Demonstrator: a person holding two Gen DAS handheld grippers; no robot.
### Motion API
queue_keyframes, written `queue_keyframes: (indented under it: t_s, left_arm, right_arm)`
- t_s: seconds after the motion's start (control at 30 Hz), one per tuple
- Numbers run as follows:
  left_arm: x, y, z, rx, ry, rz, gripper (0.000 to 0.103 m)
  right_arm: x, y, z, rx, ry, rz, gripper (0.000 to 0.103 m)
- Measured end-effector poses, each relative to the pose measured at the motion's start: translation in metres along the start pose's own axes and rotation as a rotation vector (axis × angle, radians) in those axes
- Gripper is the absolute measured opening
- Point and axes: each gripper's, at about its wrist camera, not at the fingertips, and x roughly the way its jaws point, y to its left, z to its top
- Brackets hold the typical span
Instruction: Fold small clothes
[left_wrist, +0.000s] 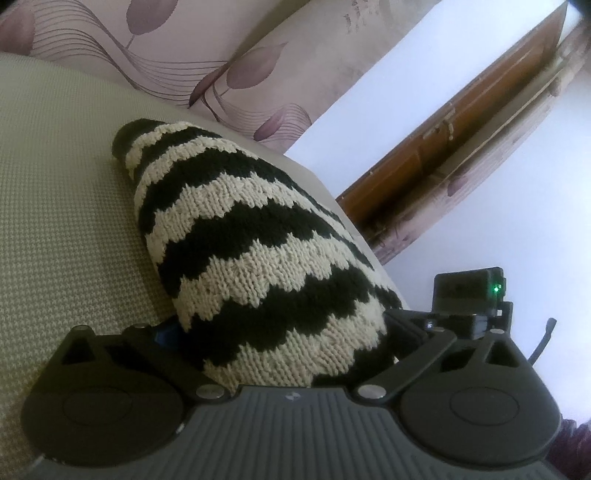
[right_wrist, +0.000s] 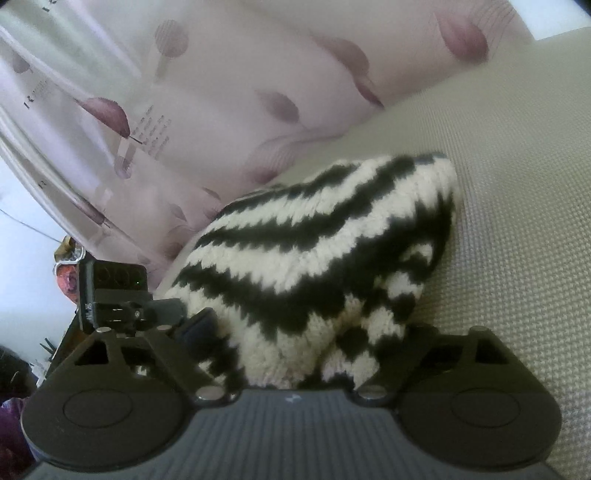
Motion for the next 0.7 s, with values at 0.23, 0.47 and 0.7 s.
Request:
queue_keyframes:
  t_s: [0.23, 0.47, 0.7]
  left_arm:
    - [-0.004, -0.004, -0.009, -0.009, -0.046, 0.078, 0.077]
    - [-0.020, -0.023, -0.014, 0.023, -0.072, 0.100, 0.066]
    - [-0.049, -0.040, -0.024, 0.029, -0.104, 0.108, 0.066]
  right_arm:
    - [0.001, 0.004, -0.004, -0.018, -0.017, -0.051, 0.064]
    - [-0.005, 0.012, -0.012, 0.022, -0.050, -0.041, 0.056]
    - [-0.014, 0.035, -0.022, 0.043, -0.095, -0.019, 0.055]
